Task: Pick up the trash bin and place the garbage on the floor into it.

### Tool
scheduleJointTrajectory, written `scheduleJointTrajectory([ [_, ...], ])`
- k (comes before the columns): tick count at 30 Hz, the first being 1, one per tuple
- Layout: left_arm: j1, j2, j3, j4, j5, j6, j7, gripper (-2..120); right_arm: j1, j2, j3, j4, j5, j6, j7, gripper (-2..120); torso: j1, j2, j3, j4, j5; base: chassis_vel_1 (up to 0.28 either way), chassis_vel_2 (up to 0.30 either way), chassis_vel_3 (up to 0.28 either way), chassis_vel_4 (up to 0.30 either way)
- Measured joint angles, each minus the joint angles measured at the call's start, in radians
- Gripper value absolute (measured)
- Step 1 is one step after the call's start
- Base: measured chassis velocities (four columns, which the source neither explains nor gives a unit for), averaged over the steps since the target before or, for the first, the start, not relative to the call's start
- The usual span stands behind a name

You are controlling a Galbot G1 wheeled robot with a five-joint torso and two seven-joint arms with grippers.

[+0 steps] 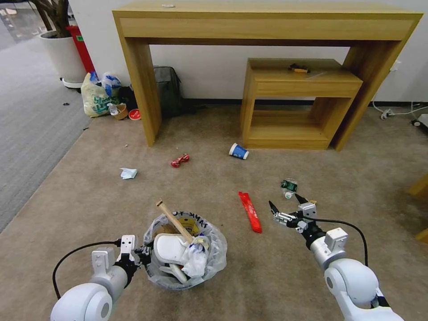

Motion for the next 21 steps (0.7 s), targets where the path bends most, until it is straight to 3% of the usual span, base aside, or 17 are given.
scheduleJointTrajectory([
  [21,0.003,-0.001,-0.007,-0.009,0.004,0.000,0.012,0,-0.013,0.052,0.025,0.015,-0.007,0.009,-0.013,100,0.000,0.000,0.000,0.0000,0.0000,-0.026,-0.018,0.022,0.013],
])
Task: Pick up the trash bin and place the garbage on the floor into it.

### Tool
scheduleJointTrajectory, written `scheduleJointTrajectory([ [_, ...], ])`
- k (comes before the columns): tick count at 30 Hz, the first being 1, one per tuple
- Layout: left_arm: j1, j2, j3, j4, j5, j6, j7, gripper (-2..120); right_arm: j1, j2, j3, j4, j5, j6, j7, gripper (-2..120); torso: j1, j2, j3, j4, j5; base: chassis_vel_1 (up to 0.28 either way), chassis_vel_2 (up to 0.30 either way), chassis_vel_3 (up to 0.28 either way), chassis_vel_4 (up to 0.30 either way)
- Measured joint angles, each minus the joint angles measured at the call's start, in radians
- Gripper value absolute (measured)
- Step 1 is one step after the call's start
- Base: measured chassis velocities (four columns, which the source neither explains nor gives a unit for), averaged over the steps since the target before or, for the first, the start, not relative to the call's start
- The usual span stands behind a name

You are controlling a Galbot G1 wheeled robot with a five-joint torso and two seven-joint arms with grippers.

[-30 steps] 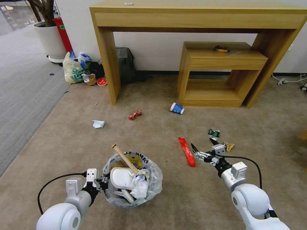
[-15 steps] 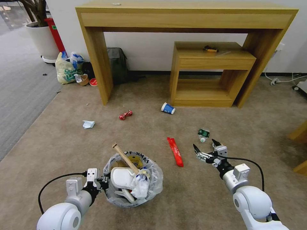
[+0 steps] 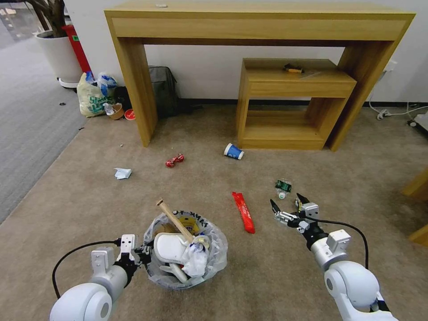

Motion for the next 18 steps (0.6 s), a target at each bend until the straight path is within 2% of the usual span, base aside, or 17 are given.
scheduleJointTrajectory([
  [6,0.002,0.002,-0.006,-0.004,0.000,0.000,0.003,0,0.001,0.005,-0.007,0.000,-0.007,0.000,0.000,100,0.000,0.000,0.000,0.0000,0.0000,-0.097,0.091,0.091,-0.090],
  [18,0.005,-0.003,-0.011,-0.004,0.002,0.000,0.007,0,0.007,0.008,-0.017,-0.008,-0.011,0.001,0.001,100,0.000,0.000,0.000,0.0000,0.0001,-0.143,0.151,0.144,-0.141],
])
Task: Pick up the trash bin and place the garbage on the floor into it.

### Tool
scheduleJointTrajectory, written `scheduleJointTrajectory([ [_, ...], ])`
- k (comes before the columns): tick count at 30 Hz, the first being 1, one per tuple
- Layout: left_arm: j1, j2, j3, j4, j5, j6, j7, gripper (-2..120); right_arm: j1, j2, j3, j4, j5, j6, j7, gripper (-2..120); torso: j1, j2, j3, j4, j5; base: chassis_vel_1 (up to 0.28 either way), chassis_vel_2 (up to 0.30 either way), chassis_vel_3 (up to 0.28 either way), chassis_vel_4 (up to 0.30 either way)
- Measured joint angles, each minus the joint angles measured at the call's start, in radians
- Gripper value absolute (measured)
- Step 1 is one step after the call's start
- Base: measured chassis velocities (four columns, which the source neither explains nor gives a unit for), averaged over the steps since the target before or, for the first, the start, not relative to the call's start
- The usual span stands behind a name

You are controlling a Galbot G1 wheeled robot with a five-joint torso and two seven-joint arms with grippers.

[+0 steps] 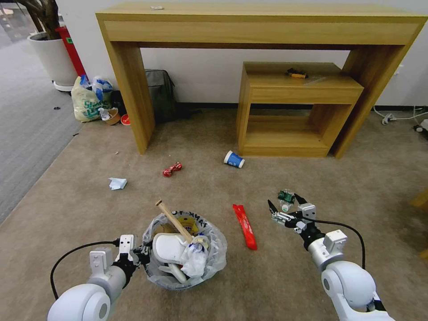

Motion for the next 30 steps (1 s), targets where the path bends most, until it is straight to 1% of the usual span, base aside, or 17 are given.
scheduleJointTrajectory([
  [7,0.002,-0.001,-0.001,0.000,0.000,0.000,0.000,0,0.006,0.000,-0.003,-0.011,0.000,0.000,0.001,100,0.000,0.000,0.000,0.0002,0.0001,-0.134,0.127,0.131,-0.136],
  [11,0.002,-0.001,-0.002,0.000,0.000,0.000,0.001,0,0.007,-0.001,-0.003,-0.012,-0.001,0.000,0.001,100,0.000,0.000,0.000,-0.0001,-0.0001,-0.151,0.132,0.144,-0.144],
  [18,0.006,-0.006,-0.004,-0.001,0.004,0.000,0.001,0,-0.011,-0.014,-0.029,-0.035,-0.010,-0.006,-0.006,100,0.000,0.000,0.000,0.0001,0.0000,-0.114,0.125,0.109,-0.103],
  [20,0.010,-0.007,-0.003,-0.005,0.009,0.000,0.002,0,-0.022,-0.038,-0.054,-0.070,0.014,-0.021,-0.032,100,0.000,0.000,0.000,0.0000,0.0002,-0.022,0.033,0.033,-0.053],
  [21,0.010,-0.007,-0.003,-0.005,0.009,0.000,0.002,0,-0.022,-0.038,-0.054,-0.070,0.014,-0.021,-0.032,100,0.000,0.000,0.000,0.0000,0.0002,0.000,0.000,0.000,0.000],
  [22,0.012,-0.007,-0.003,-0.008,0.009,0.000,0.002,0,-0.022,-0.054,-0.059,-0.088,0.030,-0.030,-0.055,100,0.000,0.000,0.000,0.0000,0.0000,0.000,0.000,0.000,0.000],
  [24,0.017,-0.006,-0.006,-0.014,0.009,0.000,0.002,0,-0.006,-0.113,-0.071,-0.145,0.051,-0.053,-0.130,100,0.000,0.000,0.000,0.0000,0.0003,0.000,0.000,0.000,0.000],
  [25,0.017,-0.006,-0.006,-0.014,0.009,0.000,0.002,0,-0.006,-0.113,-0.071,-0.145,0.051,-0.053,-0.130,100,0.000,0.000,0.000,0.0000,0.0003,0.000,0.000,0.000,0.000],
  [27,0.023,-0.006,-0.009,-0.020,0.011,0.000,0.002,0,0.018,-0.178,-0.092,-0.210,0.043,-0.070,-0.179,100,0.000,0.000,0.000,0.0000,0.0000,0.000,0.000,0.000,0.000],
  [28,0.023,-0.006,-0.009,-0.020,0.011,0.000,0.002,0,0.018,-0.178,-0.092,-0.210,0.043,-0.070,-0.179,100,0.000,0.000,0.000,0.0000,0.0000,0.000,0.000,0.000,0.000],
  [30,0.029,-0.009,-0.010,-0.025,0.012,0.000,0.002,0,0.033,-0.227,-0.130,-0.269,0.037,-0.077,-0.189,100,0.000,0.000,0.000,0.0000,0.0001,0.000,0.000,0.000,0.000],
])
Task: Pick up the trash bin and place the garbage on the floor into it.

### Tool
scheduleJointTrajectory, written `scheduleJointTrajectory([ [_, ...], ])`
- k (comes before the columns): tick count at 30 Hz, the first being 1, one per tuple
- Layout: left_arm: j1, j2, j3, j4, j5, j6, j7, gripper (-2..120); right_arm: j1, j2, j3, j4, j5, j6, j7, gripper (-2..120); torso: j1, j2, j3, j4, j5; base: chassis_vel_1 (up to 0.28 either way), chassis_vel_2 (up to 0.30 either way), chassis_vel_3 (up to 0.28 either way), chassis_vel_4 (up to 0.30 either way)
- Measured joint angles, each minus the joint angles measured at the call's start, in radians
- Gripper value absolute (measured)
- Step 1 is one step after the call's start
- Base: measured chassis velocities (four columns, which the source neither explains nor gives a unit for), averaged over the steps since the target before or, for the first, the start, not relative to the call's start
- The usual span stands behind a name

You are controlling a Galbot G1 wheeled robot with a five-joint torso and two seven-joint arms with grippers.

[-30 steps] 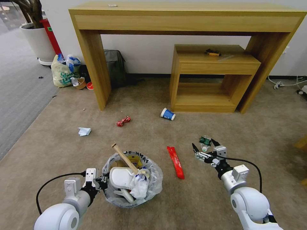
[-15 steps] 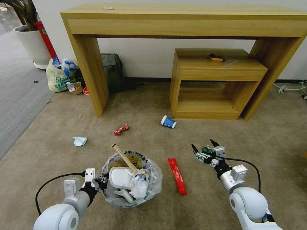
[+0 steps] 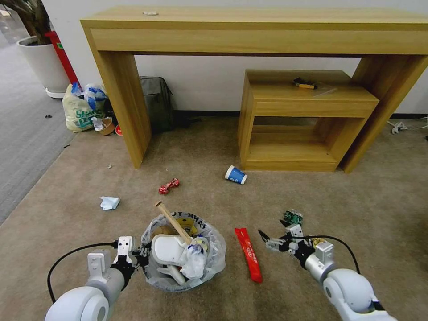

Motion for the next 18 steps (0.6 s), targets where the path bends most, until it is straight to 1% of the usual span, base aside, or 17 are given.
scheduleJointTrajectory([
  [1,0.000,0.000,0.000,0.000,0.000,0.000,0.000,0,0.000,0.000,0.000,0.000,0.000,0.000,0.000,100,0.000,0.000,0.000,0.0000,0.0000,0.000,0.000,0.000,0.000],
  [4,0.004,-0.004,0.000,-0.001,0.006,0.000,0.000,0,0.027,-0.035,-0.054,-0.069,-0.035,-0.006,-0.041,100,0.000,0.000,0.000,-0.0001,0.0000,0.000,0.000,0.000,0.000],
  [5,0.004,-0.004,0.000,-0.001,0.006,0.000,0.000,0,0.027,-0.035,-0.054,-0.069,-0.035,-0.006,-0.041,100,0.000,0.000,0.000,-0.0001,0.0000,0.000,0.000,0.000,0.000],
  [7,0.006,-0.009,-0.001,-0.001,0.011,0.000,0.000,0,0.072,-0.037,-0.106,-0.149,-0.084,0.010,-0.074,100,0.000,0.000,0.000,-0.0001,0.0001,0.000,0.000,0.000,0.000],
  [11,0.009,-0.012,-0.005,-0.002,0.013,0.000,0.000,0,0.125,-0.012,-0.157,-0.216,-0.104,0.012,-0.072,100,0.000,0.000,0.000,0.0001,0.0000,0.000,0.000,0.000,0.000],
  [13,0.010,-0.013,-0.006,-0.002,0.014,0.000,0.000,0,0.132,-0.008,-0.163,-0.225,-0.106,0.012,-0.070,100,0.000,0.000,0.000,0.0001,-0.0001,0.000,0.000,0.000,0.000],
  [18,0.010,-0.014,-0.009,0.000,0.014,0.000,0.000,0,0.185,0.036,-0.197,-0.294,-0.129,0.018,-0.058,100,0.000,0.000,0.000,0.0001,-0.0003,0.000,0.000,0.000,0.000],
])
